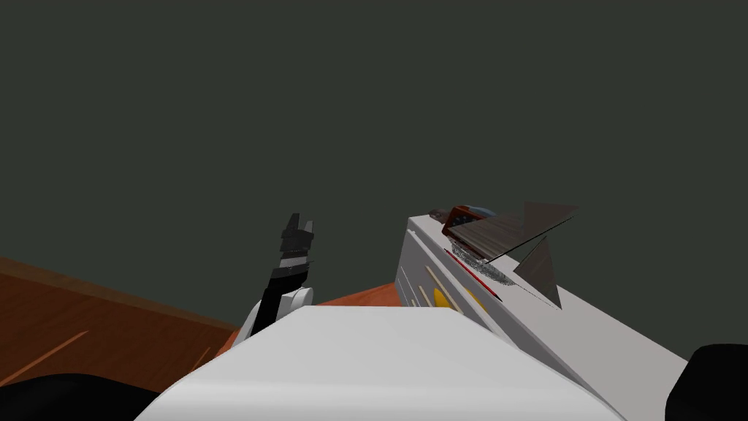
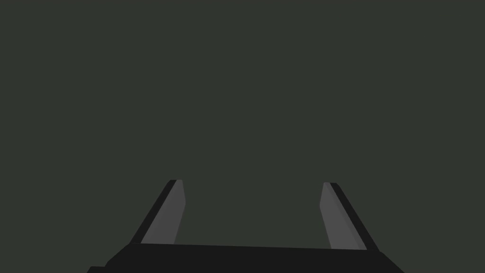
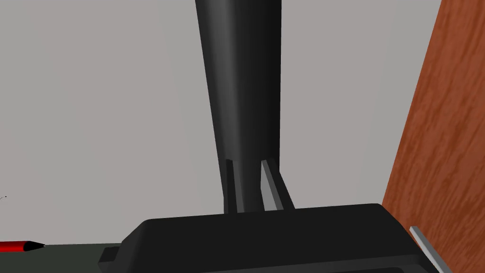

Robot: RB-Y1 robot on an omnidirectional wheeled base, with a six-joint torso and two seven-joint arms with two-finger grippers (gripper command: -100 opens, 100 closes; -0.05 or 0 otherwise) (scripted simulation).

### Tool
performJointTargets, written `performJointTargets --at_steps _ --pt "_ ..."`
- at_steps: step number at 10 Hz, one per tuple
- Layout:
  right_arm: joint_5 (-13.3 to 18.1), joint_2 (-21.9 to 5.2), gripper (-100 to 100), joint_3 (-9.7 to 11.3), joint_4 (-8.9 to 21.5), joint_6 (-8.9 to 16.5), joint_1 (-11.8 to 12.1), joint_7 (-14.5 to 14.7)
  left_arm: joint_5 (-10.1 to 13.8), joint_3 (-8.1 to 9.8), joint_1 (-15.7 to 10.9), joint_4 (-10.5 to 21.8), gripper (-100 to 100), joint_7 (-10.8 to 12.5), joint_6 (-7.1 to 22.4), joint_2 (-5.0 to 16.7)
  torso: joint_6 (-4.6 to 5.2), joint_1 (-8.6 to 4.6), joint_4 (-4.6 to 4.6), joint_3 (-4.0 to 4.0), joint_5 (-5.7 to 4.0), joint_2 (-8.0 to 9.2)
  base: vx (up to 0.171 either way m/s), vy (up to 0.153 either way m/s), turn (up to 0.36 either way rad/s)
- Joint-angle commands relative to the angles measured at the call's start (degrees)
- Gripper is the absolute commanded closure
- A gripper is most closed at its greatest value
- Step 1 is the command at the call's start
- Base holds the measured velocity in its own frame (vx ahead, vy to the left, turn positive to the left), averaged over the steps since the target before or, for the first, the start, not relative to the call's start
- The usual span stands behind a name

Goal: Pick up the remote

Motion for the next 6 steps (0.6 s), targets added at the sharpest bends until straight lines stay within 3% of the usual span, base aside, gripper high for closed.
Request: performJointTargets --at_steps 1,2,4,5,6 --pt "0.00 0.00 0 0.00 0.00 0.00 0.00 0.00 0.00 0.00 0.00 0.00 0 0.00 0.00 0.00 0.00 0.00 0.00 0.00 0.00 0.00 0.000 0.000 0.000" --pt "-1.41 1.08 100 -2.09 -0.18 -1.63 0.80 0.01 0.00 0.00 0.00 0.00 0 0.00 0.00 0.00 0.00 -0.01 0.00 0.01 0.00 0.01 0.000 0.000 0.000" --pt "-2.45 1.89 100 -3.79 -0.30 -2.88 1.42 0.06 0.00 0.00 0.00 0.00 0 0.00 0.00 0.00 0.02 -0.01 0.01 0.03 0.01 0.05 -0.005 -0.008 -0.001" --pt "-2.03 1.57 100 -2.98 -0.09 -2.33 1.10 0.25 0.00 0.00 0.00 0.00 0 0.00 0.00 0.00 0.02 -0.01 0.01 0.02 0.01 0.04 0.000 0.000 0.000" --pt "-2.10 1.61 0 -3.12 -0.08 -2.51 1.14 0.25 0.00 0.00 0.00 0.00 0 0.00 0.00 0.00 0.03 -0.02 0.01 0.02 -0.01 0.03 0.000 0.000 0.000"
